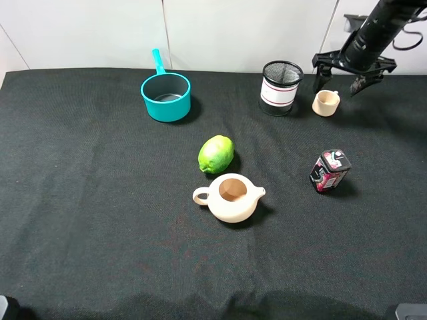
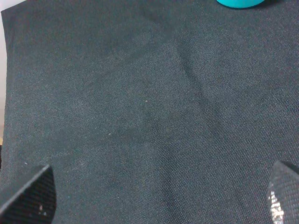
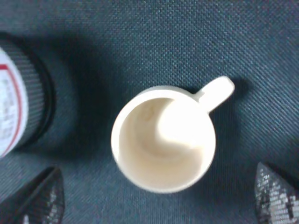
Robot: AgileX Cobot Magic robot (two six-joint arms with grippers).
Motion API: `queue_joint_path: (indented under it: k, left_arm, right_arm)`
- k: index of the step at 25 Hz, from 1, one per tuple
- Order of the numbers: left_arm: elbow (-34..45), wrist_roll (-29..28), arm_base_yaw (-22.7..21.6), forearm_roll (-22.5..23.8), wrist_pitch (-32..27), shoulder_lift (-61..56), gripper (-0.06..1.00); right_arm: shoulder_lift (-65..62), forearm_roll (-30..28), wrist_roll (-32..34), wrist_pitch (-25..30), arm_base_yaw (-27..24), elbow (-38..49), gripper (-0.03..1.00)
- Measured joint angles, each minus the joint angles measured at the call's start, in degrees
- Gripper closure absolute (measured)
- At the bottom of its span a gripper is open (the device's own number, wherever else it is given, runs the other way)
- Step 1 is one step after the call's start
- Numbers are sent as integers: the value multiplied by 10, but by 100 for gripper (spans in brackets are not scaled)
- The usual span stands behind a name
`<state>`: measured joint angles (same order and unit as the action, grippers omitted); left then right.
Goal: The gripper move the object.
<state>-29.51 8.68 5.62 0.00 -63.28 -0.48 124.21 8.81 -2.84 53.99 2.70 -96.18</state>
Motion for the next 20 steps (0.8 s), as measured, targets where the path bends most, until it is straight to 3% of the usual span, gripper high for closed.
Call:
queue_joint_path:
  k: [20]
  left_arm:
    - [0,0,0,0,0,0,-1]
  right_arm:
    - [-103,0,0,146,0,0,36]
